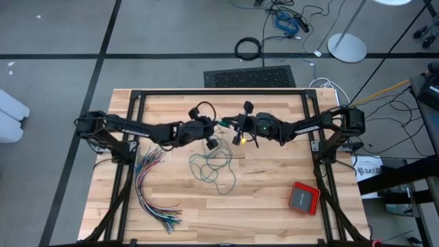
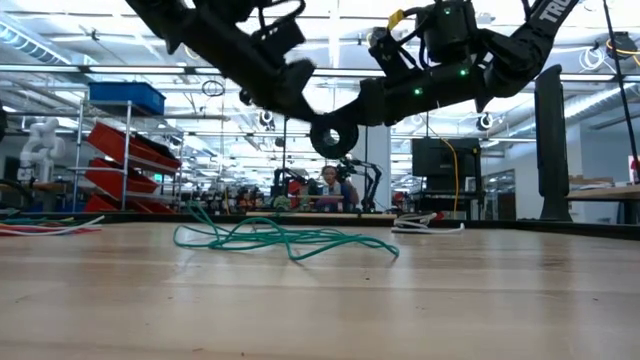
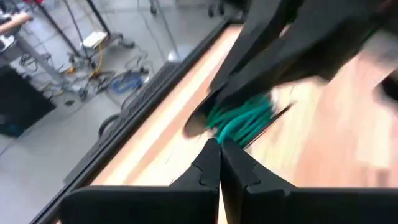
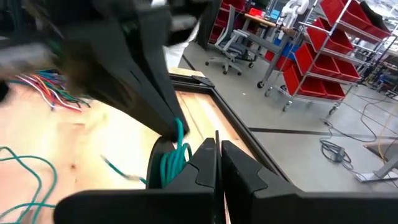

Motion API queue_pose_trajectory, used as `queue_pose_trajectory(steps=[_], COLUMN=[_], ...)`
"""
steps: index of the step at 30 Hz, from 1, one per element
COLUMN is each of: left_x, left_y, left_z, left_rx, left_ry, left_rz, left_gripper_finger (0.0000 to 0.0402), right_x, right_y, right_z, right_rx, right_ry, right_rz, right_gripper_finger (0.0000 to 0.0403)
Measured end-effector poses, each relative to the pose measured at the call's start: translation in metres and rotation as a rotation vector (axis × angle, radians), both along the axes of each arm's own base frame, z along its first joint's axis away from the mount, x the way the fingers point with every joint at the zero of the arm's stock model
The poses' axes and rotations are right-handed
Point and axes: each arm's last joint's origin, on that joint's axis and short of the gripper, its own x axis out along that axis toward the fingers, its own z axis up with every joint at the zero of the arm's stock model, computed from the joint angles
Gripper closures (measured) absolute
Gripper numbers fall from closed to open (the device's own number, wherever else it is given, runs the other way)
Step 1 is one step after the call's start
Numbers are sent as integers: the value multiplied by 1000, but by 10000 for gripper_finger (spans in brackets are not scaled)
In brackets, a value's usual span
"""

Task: Coil cords
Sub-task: Coil the green wire onto the spool

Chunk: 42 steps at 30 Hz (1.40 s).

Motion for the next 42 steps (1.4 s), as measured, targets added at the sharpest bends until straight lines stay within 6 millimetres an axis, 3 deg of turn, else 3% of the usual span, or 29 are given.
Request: queue_pose_trajectory(steps=[7,14,31,42], left_x=[-6,-4,-2,-10], left_y=[10,17,24,28], left_z=[-8,-6,-5,-20], left_rx=[9,15,80,-22], left_ry=[118,101,95,25], left_rz=[6,-49,-95,-175], left_gripper_finger=[402,400,310,303], right_x=[1,0,-2,-8], right_y=[5,7,9,5], right_z=[3,12,27,41], right_rx=[8,84,116,53], right_ry=[-41,-119,-236,-272], right_rz=[36,129,166,130], right_gripper_finger=[399,400,402,403])
